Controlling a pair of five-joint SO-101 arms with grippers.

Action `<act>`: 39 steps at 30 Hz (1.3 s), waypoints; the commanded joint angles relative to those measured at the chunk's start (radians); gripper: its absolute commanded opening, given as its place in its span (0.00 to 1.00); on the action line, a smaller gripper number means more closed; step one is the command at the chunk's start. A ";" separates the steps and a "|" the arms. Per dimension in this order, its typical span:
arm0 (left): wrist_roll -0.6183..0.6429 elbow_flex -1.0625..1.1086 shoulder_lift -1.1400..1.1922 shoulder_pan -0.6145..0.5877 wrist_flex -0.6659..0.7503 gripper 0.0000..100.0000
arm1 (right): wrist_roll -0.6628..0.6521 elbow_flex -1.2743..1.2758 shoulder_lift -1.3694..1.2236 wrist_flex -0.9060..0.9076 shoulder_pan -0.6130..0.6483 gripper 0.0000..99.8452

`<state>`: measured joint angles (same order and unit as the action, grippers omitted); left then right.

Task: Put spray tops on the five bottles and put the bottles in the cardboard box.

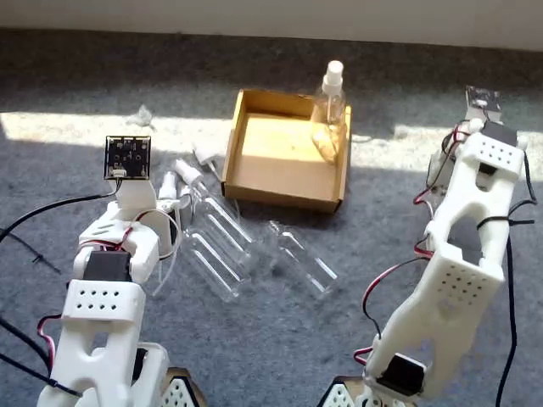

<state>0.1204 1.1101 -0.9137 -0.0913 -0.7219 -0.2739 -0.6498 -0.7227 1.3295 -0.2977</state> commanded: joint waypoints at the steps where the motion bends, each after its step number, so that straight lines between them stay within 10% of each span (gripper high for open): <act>1: -0.006 -0.004 0.002 -0.001 0.020 0.20 | -0.028 -0.288 -0.116 0.039 0.012 0.01; 14: -0.006 -0.002 0.002 -0.001 0.021 0.20 | -0.025 -0.911 -0.314 0.437 0.058 0.31; 26: -0.006 -0.002 0.002 -0.001 0.021 0.20 | 0.048 -0.280 -0.076 0.429 0.013 0.31; 39: -0.006 -0.002 0.002 -0.001 0.021 0.20 | 0.049 -0.271 -0.183 0.240 0.015 0.31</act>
<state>0.1204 1.1116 -0.9137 -0.0898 -0.7204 -0.2217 -0.9122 -0.9191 1.6149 -0.2808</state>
